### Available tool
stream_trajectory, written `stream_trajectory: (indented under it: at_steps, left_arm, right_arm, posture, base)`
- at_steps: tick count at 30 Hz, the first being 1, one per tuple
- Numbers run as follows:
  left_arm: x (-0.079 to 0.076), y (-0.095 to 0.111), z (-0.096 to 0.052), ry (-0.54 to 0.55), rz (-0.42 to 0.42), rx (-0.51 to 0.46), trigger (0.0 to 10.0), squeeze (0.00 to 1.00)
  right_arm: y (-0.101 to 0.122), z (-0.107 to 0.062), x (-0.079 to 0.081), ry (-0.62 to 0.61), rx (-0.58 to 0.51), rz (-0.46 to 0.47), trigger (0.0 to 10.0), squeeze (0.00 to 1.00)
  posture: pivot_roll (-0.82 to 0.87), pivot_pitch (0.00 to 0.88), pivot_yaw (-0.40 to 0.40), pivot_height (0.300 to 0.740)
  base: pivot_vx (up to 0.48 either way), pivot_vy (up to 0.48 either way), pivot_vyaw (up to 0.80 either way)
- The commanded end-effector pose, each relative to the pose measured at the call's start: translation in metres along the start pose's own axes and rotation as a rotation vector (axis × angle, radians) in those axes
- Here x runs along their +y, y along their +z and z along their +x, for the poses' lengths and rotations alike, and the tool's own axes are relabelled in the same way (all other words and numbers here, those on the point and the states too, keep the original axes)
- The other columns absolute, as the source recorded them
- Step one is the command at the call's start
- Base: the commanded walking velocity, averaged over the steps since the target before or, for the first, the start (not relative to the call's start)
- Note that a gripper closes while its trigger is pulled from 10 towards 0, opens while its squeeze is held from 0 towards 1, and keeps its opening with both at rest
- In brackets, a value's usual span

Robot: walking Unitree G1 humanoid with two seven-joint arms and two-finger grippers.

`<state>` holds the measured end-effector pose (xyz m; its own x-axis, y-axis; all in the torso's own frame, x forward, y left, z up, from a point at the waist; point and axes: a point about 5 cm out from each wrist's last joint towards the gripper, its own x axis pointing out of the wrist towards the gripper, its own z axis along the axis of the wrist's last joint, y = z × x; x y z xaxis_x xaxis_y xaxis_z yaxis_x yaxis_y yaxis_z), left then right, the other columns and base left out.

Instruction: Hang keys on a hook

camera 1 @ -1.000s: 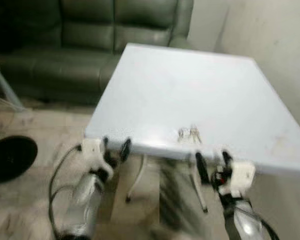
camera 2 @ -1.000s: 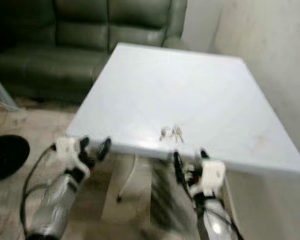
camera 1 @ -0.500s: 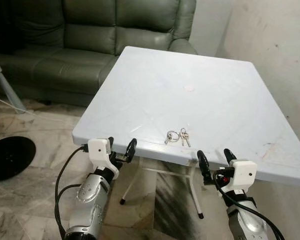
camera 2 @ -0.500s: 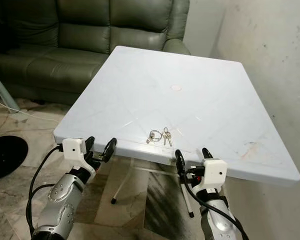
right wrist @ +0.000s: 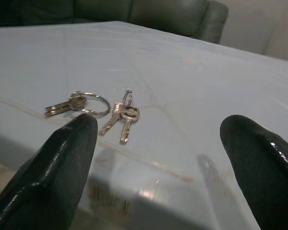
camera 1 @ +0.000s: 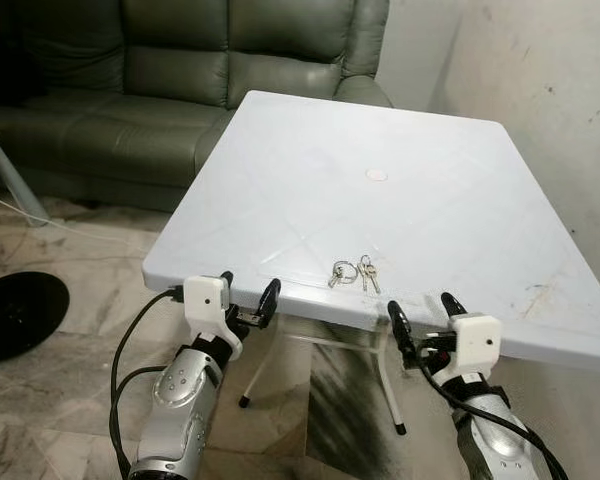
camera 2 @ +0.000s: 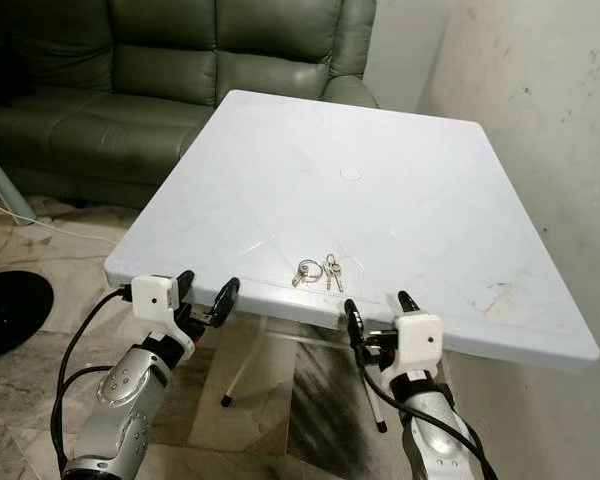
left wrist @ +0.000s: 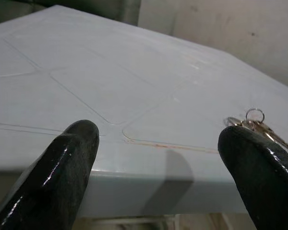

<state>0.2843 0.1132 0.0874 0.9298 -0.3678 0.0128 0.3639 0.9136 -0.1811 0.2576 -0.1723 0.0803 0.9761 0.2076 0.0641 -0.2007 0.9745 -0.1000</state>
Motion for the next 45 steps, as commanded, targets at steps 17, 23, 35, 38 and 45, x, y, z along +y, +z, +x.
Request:
stream_trajectory:
  at_steps: [17, 23, 35, 38, 45]
  left_arm:
    - [-0.011, 0.007, -0.007, -0.048, 0.015, 0.034, 10.0, 0.00]
    - [-0.015, 0.008, -0.011, -0.058, 0.018, 0.040, 10.0, 0.00]
    - [-0.024, 0.007, -0.025, -0.049, 0.002, 0.060, 10.0, 0.00]
    - [-0.027, 0.006, -0.029, -0.042, -0.002, 0.068, 10.0, 0.00]
    - [-0.029, 0.005, -0.035, -0.029, -0.010, 0.080, 10.0, 0.00]
  right_arm:
    - [0.017, 0.059, 0.005, 0.168, 0.037, -0.044, 10.0, 0.00]
    - [0.029, 0.080, 0.007, 0.204, 0.045, -0.036, 10.0, 0.00]
    - [0.033, 0.097, 0.001, 0.207, 0.102, -0.036, 10.0, 0.00]
    - [0.032, 0.100, -0.004, 0.194, 0.127, -0.017, 10.0, 0.00]
    - [0.029, 0.101, -0.008, 0.181, 0.160, 0.014, 4.2, 0.00]
  posture:
    - [0.02, 0.078, -0.082, 0.714]
    - [0.04, 0.094, -0.096, 0.714]
    - [0.06, 0.138, -0.115, 0.714]
    - [0.07, 0.147, -0.121, 0.714]
    - [0.07, 0.165, -0.132, 0.714]
  base:
    - [0.000, 0.000, 0.00]
    - [0.000, 0.000, 0.00]
    - [0.000, 0.000, 0.00]
    - [0.000, 0.000, 0.00]
    - [0.000, 0.000, 0.00]
